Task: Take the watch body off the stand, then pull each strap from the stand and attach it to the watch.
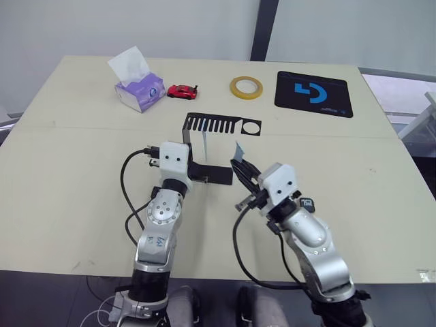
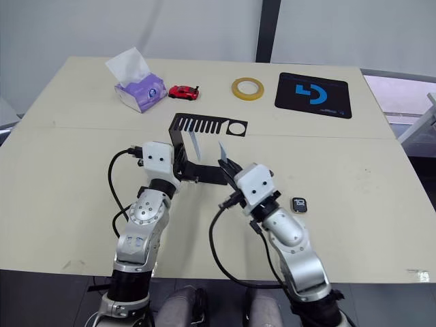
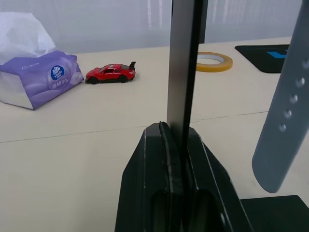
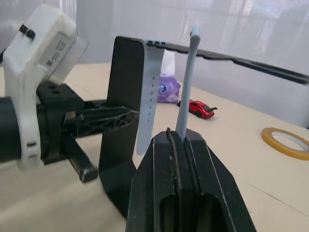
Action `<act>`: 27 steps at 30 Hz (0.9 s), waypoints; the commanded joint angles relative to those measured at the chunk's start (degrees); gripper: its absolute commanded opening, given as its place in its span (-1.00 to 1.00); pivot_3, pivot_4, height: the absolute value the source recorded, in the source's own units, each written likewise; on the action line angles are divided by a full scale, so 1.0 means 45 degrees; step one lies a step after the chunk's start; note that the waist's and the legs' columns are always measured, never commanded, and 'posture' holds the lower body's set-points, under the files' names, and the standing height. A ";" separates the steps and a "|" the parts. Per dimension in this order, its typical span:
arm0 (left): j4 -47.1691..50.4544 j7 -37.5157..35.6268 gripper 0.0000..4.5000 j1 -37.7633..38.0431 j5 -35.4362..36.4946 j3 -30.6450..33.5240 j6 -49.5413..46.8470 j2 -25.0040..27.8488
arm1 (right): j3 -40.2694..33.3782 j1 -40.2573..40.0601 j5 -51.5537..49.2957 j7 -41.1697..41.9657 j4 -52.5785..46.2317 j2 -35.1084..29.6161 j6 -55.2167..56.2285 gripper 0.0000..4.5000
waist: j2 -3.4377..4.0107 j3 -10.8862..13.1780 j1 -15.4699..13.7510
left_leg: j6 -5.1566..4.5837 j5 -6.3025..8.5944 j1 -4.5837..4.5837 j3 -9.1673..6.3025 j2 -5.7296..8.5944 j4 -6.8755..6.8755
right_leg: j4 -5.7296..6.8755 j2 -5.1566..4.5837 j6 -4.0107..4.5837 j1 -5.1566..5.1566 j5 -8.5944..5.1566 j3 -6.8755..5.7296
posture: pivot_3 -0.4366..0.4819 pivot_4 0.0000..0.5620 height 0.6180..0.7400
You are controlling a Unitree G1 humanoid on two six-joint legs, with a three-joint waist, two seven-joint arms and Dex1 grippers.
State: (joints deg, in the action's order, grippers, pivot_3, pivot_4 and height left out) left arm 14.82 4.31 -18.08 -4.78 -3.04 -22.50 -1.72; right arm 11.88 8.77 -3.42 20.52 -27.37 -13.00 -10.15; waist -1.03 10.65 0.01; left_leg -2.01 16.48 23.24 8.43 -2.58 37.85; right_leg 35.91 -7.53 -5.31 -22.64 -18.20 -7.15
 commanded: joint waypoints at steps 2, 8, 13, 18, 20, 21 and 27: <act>0.0321 -0.0260 -0.13 0.0075 0.0158 -0.0159 0.0113 -0.0067 | -0.0806 -0.0180 -0.0730 0.0565 -0.0988 -0.0568 -0.0143 -1.00 | -0.0001 0.0001 0.0002 | 0.0000 0.0000 0.0000 0.0000 -0.0001 0.0000 | 0.0001 0.0001 0.0000 -0.0001 0.0000 -0.0002 | -0.05 -0.47 1.00; 0.1886 -0.0993 0.42 0.0874 0.0246 -0.0006 -0.0907 0.0624 | -0.1585 -0.0239 -0.1614 0.1196 -0.1279 -0.1318 -0.0705 -1.00 | -0.0001 0.0001 0.0029 | 0.0011 0.0007 -0.0001 0.0000 -0.0011 -0.0001 | -0.0001 0.0010 0.0001 -0.0004 0.0000 -0.0003 | -0.05 -0.47 1.00; 0.3507 -0.2070 0.42 0.1996 0.1007 0.0619 -0.1946 0.1491 | -0.2118 -0.0446 -0.2964 0.1942 -0.1537 -0.1841 -0.1544 -1.00 | -0.0001 0.0001 0.0014 | 0.0011 0.0008 -0.0001 -0.0001 -0.0014 -0.0001 | -0.0004 0.0007 0.0001 -0.0004 0.0000 -0.0004 | -0.05 -0.47 1.00; 0.4466 -0.4478 0.42 0.3065 0.3133 0.1841 -0.1905 0.2976 | -0.2962 -0.0764 -0.4982 0.3122 -0.1708 -0.2623 -0.2554 -1.00 | 0.0002 0.0002 0.0014 | 0.0001 0.0023 -0.0003 -0.0002 -0.0018 -0.0002 | -0.0006 0.0005 0.0004 -0.0004 -0.0002 0.0000 | -0.05 -0.47 1.00; 0.4660 -0.6110 0.42 0.3487 0.4552 0.2497 -0.1398 0.3728 | -0.3444 -0.0900 -0.5932 0.3589 -0.1634 -0.3043 -0.3085 -1.00 | 0.0005 0.0004 0.0019 | -0.0001 0.0024 -0.0004 -0.0002 -0.0017 -0.0002 | -0.0006 0.0002 0.0005 -0.0003 -0.0002 0.0002 | -0.05 -0.47 1.00; 0.4562 -0.6960 0.42 0.3671 0.5091 0.2835 -0.1029 0.4221 | -0.3688 -0.0886 -0.6563 0.3743 -0.1539 -0.3168 -0.3479 -1.00 | 0.0006 0.0005 0.0019 | 0.0002 0.0027 -0.0004 -0.0002 -0.0019 -0.0002 | -0.0010 0.0002 0.0005 -0.0003 -0.0003 0.0002 | -0.05 -0.47 1.00; 0.3160 -1.1375 0.97 0.3109 0.9855 0.4548 -0.2052 0.6657 | -0.3616 -0.0419 -0.9510 0.5344 -0.1285 -0.3898 -0.5396 -1.00 | 0.0014 0.0009 0.0020 | 0.0004 0.0033 -0.0012 -0.0012 -0.0030 -0.0002 | -0.0001 0.0004 0.0035 -0.0004 -0.0016 0.0001 | -0.05 -0.47 1.00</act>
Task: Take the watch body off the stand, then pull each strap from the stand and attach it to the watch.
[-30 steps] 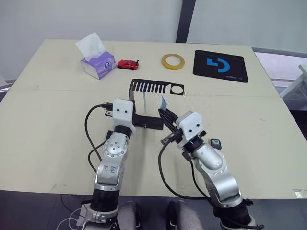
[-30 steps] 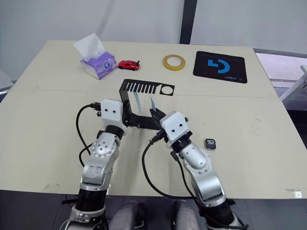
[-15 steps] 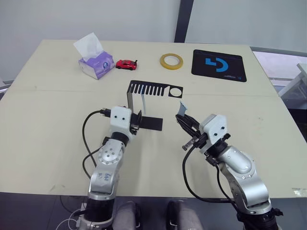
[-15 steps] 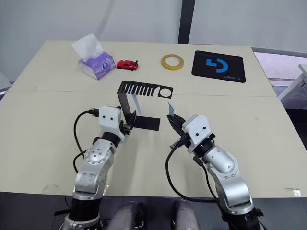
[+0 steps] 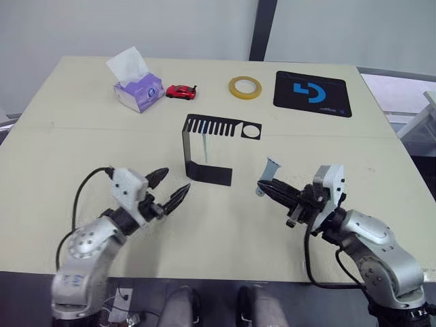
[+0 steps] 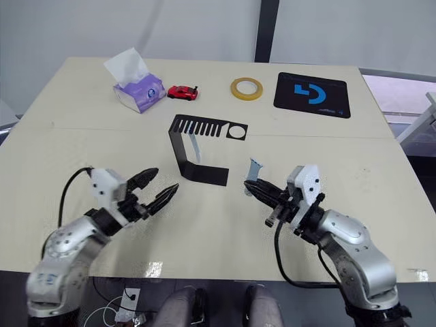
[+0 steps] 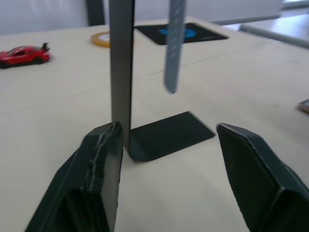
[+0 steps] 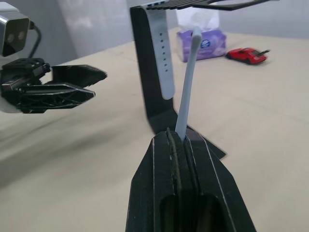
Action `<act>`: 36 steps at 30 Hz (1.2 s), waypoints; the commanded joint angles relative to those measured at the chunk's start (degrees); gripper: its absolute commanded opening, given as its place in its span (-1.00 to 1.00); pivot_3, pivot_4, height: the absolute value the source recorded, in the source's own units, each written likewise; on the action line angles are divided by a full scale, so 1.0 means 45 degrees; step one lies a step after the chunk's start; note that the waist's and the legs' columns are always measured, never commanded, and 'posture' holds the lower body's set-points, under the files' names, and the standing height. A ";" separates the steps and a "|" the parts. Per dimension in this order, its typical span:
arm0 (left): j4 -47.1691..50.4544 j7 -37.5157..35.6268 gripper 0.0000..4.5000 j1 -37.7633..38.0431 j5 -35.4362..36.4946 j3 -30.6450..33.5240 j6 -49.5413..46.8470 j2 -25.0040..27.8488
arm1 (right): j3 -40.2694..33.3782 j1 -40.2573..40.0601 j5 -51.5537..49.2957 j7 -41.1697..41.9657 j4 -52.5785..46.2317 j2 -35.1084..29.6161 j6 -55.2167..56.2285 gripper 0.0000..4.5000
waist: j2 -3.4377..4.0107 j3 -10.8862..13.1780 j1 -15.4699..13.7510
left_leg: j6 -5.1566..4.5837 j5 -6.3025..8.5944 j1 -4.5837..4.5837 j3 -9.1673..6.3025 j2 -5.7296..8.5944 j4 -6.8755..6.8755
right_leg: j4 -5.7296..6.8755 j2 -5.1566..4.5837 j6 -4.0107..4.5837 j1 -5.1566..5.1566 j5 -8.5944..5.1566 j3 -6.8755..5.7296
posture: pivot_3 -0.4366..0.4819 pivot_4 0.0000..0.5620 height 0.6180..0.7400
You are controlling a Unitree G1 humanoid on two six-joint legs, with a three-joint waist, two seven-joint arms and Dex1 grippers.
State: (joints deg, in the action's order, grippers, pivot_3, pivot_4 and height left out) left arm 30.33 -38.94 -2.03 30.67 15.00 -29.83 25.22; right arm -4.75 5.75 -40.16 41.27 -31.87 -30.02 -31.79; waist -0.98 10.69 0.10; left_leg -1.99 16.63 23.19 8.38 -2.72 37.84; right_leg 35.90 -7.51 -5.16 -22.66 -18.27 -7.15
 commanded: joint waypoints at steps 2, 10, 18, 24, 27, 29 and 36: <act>-0.0719 -0.2565 0.97 -0.0950 0.3581 0.0577 -0.1606 0.1364 | 0.0383 0.0488 -0.1782 0.1095 -0.0174 -0.0179 -0.0970 -1.00 | 0.0004 0.0003 -0.0009 | -0.0002 0.0002 -0.0001 -0.0003 0.0003 -0.0001 | 0.0001 -0.0001 0.0005 0.0001 -0.0002 -0.0002 | -0.05 -0.47 1.00; -0.1515 -0.2597 0.97 -0.2899 0.5717 -0.0836 -0.3611 0.1444 | 0.1650 0.1726 -0.2422 0.1782 0.0553 0.0426 -0.1554 -1.00 | 0.0004 0.0003 -0.0005 | 0.0021 -0.0007 0.0000 0.0004 0.0014 0.0000 | -0.0005 0.0005 -0.0003 0.0010 0.0002 -0.0003 | -0.05 -0.47 1.00; -0.1984 -0.2124 0.97 -0.4084 0.6153 -0.2043 -0.4047 0.0105 | 0.2185 0.2494 -0.2034 0.2051 0.1216 0.0863 -0.1338 -1.00 | 0.0003 0.0003 0.0007 | 0.0024 -0.0017 0.0001 0.0010 0.0025 0.0003 | -0.0004 0.0016 -0.0016 0.0013 0.0009 -0.0003 | -0.05 -0.47 1.00; -0.2359 -0.1972 0.47 -0.4409 0.6016 -0.2381 -0.3834 -0.0521 | 0.2240 0.2832 -0.2045 0.2198 0.1457 0.0959 -0.1425 -1.00 | 0.0003 0.0003 0.0003 | 0.0031 -0.0021 -0.0001 0.0011 0.0020 0.0003 | -0.0002 0.0024 -0.0016 0.0011 0.0009 -0.0003 | -0.05 -0.47 1.00; -0.2497 -0.1964 0.47 -0.4460 0.6068 -0.2540 -0.3931 -0.0702 | 0.2279 0.2881 -0.2118 0.2208 0.1416 0.1005 -0.1488 -1.00 | 0.0003 0.0003 0.0001 | 0.0028 -0.0022 0.0001 0.0011 0.0024 0.0006 | -0.0003 0.0021 -0.0016 0.0012 0.0009 -0.0002 | -0.05 -0.47 1.00; -0.2585 -0.1900 0.47 -0.4486 0.6224 -0.2529 -0.3987 -0.0834 | 0.2325 0.2908 -0.2173 0.2199 0.1371 0.1039 -0.1537 -1.00 | 0.0003 0.0003 0.0002 | 0.0028 -0.0023 0.0001 0.0011 0.0023 0.0010 | 0.0000 0.0021 -0.0016 0.0012 0.0009 -0.0003 | -0.05 -0.47 1.00; -0.2823 -0.1890 0.47 -0.4535 0.6629 -0.2365 -0.4274 -0.0941 | 0.2320 0.2915 -0.2308 0.2100 0.1296 0.1166 -0.1613 -1.00 | 0.0003 0.0003 0.0003 | 0.0028 -0.0023 0.0000 0.0010 0.0021 0.0010 | 0.0000 0.0022 -0.0016 0.0012 0.0009 -0.0003 | -0.05 -0.47 1.00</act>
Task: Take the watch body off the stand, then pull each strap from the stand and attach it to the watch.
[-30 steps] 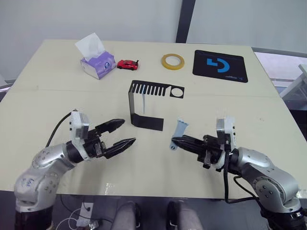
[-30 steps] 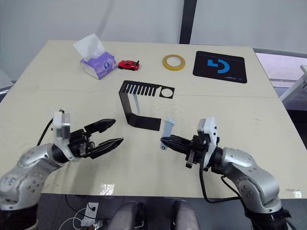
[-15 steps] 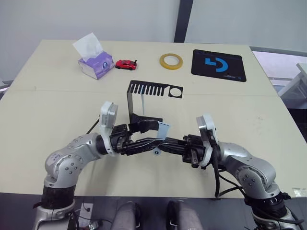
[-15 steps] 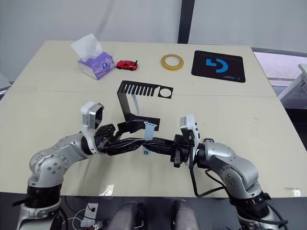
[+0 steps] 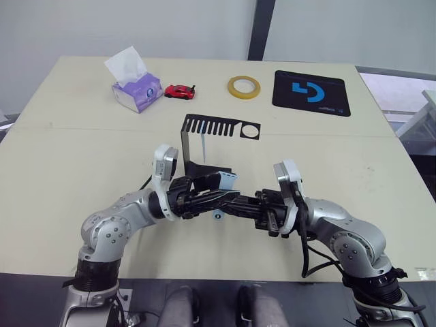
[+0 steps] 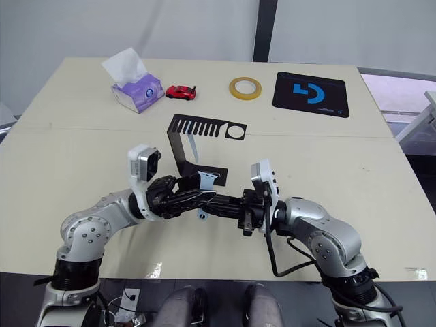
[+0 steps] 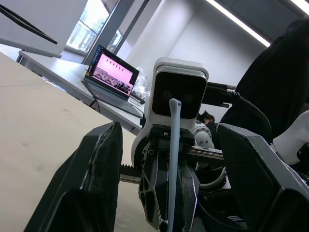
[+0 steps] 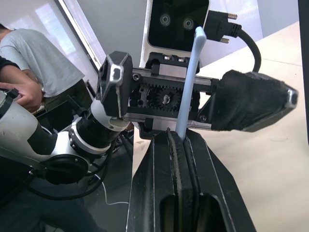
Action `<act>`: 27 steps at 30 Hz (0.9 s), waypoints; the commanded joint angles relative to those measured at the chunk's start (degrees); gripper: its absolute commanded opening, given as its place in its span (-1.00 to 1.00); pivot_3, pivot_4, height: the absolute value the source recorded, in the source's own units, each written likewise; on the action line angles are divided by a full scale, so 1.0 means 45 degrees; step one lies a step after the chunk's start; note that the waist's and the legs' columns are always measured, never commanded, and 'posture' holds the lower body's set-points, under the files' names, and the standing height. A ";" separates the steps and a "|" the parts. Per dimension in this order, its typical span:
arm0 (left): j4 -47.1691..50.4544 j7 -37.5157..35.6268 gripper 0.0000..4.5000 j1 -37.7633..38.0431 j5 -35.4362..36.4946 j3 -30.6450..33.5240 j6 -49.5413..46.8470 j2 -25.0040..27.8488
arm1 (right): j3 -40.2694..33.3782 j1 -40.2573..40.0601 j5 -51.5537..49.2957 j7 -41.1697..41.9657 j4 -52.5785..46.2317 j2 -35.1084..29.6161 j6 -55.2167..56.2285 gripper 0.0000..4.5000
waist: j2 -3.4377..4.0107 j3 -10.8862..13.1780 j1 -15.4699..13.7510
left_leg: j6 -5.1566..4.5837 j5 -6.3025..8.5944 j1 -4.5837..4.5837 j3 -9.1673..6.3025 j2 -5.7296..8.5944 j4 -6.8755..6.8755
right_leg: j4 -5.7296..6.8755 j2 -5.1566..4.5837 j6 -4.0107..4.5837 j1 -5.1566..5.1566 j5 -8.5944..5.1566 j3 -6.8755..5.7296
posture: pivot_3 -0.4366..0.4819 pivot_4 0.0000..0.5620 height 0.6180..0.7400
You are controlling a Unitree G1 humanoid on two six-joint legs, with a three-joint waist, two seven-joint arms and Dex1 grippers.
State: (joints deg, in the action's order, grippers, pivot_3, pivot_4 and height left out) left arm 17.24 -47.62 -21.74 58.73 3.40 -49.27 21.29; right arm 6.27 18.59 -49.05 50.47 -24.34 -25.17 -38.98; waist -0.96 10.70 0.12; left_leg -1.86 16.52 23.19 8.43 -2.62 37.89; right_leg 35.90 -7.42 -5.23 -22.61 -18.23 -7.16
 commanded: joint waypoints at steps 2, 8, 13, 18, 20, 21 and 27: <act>0.0037 -0.0011 0.47 -0.0150 0.0480 0.0274 -0.0008 -0.0004 | -0.0165 0.0051 -0.0375 0.0055 -0.0379 0.0096 -0.0052 -1.00 | 0.0000 0.0000 0.0000 | 0.0000 0.0000 0.0000 0.0000 -0.0001 0.0000 | 0.0001 0.0000 0.0000 0.0000 0.0000 0.0000 | -0.05 -0.47 1.00; -0.0130 -0.0012 0.47 -0.0068 0.0990 0.0615 -0.0295 0.0136 | -0.0175 -0.0033 -0.0702 0.0014 -0.0531 0.0127 -0.0325 -1.00 | 0.0000 0.0000 0.0000 | 0.0000 0.0000 0.0000 -0.0001 0.0000 0.0000 | 0.0002 -0.0001 0.0000 0.0000 0.0000 0.0001 | -0.05 -0.47 1.00; -0.0026 -0.0251 -0.10 0.0139 0.0994 0.0544 -0.0401 0.0396 | -0.0120 -0.0078 -0.0815 -0.0051 -0.0620 0.0152 -0.0389 -1.00 | 0.0000 0.0000 0.0003 | 0.0000 0.0000 0.0000 0.0000 0.0000 0.0000 | 0.0000 0.0000 0.0000 0.0000 0.0000 0.0000 | -0.05 -0.47 1.00; 0.0029 -0.0252 -0.89 0.0207 0.0996 0.0530 -0.0422 0.0385 | -0.0098 -0.0092 -0.0871 -0.0045 -0.0657 0.0114 -0.0467 -1.00 | 0.0000 0.0000 0.0002 | 0.0000 0.0000 0.0000 -0.0001 0.0001 0.0000 | 0.0000 -0.0002 0.0000 0.0000 0.0000 0.0001 | -0.05 -0.47 1.00; 0.0104 -0.0311 -0.89 0.0242 0.1053 0.0503 -0.0474 0.0407 | -0.0104 -0.0088 -0.0882 -0.0044 -0.0664 0.0106 -0.0516 -1.00 | 0.0000 0.0000 0.0002 | 0.0000 0.0000 0.0000 0.0000 0.0001 0.0000 | 0.0000 -0.0003 0.0000 0.0000 0.0000 0.0002 | -0.05 -0.47 1.00; 0.0150 -0.0359 -0.89 0.0250 0.1110 0.0479 -0.0528 0.0430 | -0.0107 -0.0092 -0.0881 -0.0036 -0.0669 0.0099 -0.0532 -1.00 | 0.0000 0.0000 0.0002 | 0.0000 0.0000 0.0000 0.0000 0.0001 0.0000 | 0.0001 -0.0003 0.0000 0.0000 0.0000 0.0002 | -0.05 -0.47 1.00; 0.0198 -0.0271 -0.89 0.0213 0.1613 0.0495 -0.0950 0.0451 | -0.0128 -0.0102 -0.0901 -0.0039 -0.0651 0.0091 -0.0553 -1.00 | 0.0000 0.0000 0.0004 | 0.0000 0.0000 0.0000 -0.0001 0.0000 0.0000 | 0.0000 -0.0003 0.0000 0.0000 0.0000 0.0001 | -0.05 -0.47 1.00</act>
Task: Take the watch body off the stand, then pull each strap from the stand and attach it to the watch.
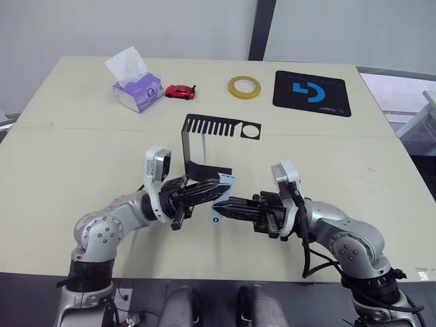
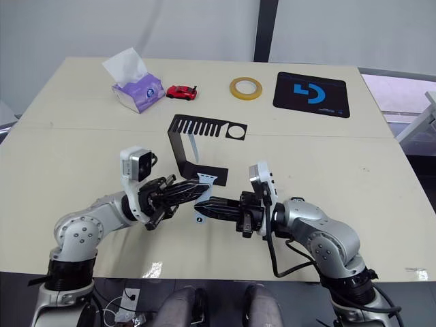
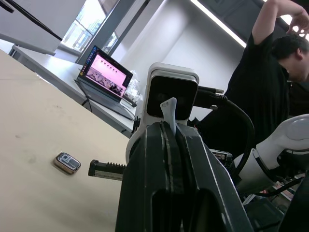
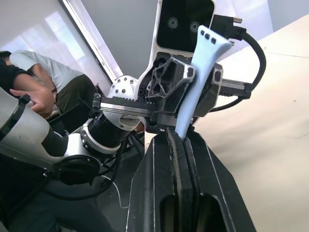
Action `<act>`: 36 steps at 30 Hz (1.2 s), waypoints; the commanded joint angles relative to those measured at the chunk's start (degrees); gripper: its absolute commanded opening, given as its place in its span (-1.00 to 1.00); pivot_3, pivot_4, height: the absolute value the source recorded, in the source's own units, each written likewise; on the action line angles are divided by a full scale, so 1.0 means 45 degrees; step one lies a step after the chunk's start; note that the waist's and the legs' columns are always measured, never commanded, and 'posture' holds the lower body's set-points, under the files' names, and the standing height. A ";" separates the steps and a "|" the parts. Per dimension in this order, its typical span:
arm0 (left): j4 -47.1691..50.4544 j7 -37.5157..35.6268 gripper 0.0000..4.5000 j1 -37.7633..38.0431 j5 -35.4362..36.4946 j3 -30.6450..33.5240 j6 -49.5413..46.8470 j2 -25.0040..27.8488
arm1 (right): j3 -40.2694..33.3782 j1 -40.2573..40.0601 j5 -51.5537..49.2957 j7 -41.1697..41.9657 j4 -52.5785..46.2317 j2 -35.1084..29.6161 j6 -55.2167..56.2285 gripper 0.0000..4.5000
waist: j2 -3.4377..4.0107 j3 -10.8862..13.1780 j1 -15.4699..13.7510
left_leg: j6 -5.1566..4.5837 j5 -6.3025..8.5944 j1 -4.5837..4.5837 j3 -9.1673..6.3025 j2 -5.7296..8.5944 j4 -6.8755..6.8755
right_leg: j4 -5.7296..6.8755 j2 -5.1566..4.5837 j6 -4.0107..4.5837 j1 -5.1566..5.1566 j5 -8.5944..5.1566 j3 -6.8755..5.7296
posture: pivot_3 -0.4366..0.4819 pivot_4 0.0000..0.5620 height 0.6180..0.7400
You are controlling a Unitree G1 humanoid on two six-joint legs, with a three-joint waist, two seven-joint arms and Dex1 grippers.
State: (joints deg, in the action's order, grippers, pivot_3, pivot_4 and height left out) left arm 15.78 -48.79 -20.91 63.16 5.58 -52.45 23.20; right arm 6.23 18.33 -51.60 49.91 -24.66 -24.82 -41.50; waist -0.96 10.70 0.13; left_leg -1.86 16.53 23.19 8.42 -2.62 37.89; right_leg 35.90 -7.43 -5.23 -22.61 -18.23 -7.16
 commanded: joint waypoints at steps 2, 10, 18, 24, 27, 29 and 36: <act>0.0448 0.0068 -0.89 -0.0016 0.0744 0.0050 -0.0334 0.0014 | -0.0119 -0.0043 -0.0325 0.0092 -0.0569 0.0009 0.0014 -1.00 | 0.0000 0.0000 0.0000 | 0.0000 0.0000 0.0000 0.0000 0.0000 0.0000 | 0.0000 0.0000 0.0000 0.0000 0.0000 0.0001 | -0.05 -0.47 1.00; 0.0293 0.0193 -0.78 -0.0050 0.0545 -0.0046 -0.0335 0.0070 | -0.0106 -0.0047 -0.0280 0.0090 -0.0552 0.0006 0.0034 -1.00 | 0.0000 0.0000 0.0000 | 0.0000 0.0000 0.0000 0.0000 0.0001 0.0000 | 0.0000 0.0000 0.0000 0.0000 0.0000 0.0000 | -0.05 -0.47 1.00; 0.0194 0.0124 0.10 -0.0030 0.0185 -0.0076 0.0013 0.0014 | -0.0128 -0.0060 -0.0281 0.0128 -0.0546 -0.0032 0.0041 -1.00 | 0.0000 0.0000 0.0000 | 0.0000 0.0000 0.0000 0.0000 0.0000 0.0000 | 0.0000 0.0000 0.0000 0.0000 0.0000 0.0000 | -0.05 -0.47 1.00; 0.0066 0.0125 0.10 -0.0164 0.0379 -0.0072 -0.0085 -0.0129 | -0.0123 -0.0050 -0.0240 0.0144 -0.0516 -0.0042 0.0066 -1.00 | 0.0000 0.0000 -0.0001 | 0.0000 0.0000 0.0000 0.0001 0.0001 0.0000 | -0.0001 0.0000 0.0000 0.0000 0.0000 0.0000 | -0.05 -0.47 1.00; 0.0065 0.0094 0.10 -0.0177 0.0330 -0.0114 -0.0031 -0.0201 | -0.0108 -0.0058 -0.0208 0.0145 -0.0504 -0.0035 0.0088 -1.00 | 0.0000 0.0000 -0.0001 | 0.0000 0.0000 0.0000 0.0000 0.0001 0.0000 | 0.0000 0.0000 0.0000 0.0000 0.0000 0.0001 | -0.05 -0.47 1.00; 0.0052 0.0102 0.10 -0.0220 0.0294 -0.0155 -0.0037 -0.0241 | -0.0095 -0.0038 -0.0194 0.0131 -0.0486 -0.0015 0.0092 -1.00 | 0.0000 0.0000 -0.0001 | 0.0000 0.0000 0.0000 0.0000 0.0001 0.0000 | 0.0000 0.0000 0.0000 0.0000 0.0000 0.0000 | -0.05 -0.47 1.00; -0.0030 0.0223 0.10 -0.0443 0.0302 -0.0209 -0.0063 -0.0369 | -0.0048 -0.0018 -0.0109 0.0090 -0.0440 0.0041 0.0141 -1.00 | 0.0000 0.0000 -0.0002 | 0.0000 0.0000 0.0000 0.0000 0.0002 0.0000 | -0.0001 0.0000 0.0000 0.0000 0.0000 0.0000 | -0.05 -0.47 1.00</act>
State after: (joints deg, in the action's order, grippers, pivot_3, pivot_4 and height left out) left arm 15.00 -47.94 -22.11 63.68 4.53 -53.06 21.91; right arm 6.26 18.29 -51.60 50.01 -24.66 -24.86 -41.48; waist -0.96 10.70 0.12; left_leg -1.86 16.53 23.19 8.42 -2.62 37.89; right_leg 35.90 -7.43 -5.23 -22.61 -18.23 -7.16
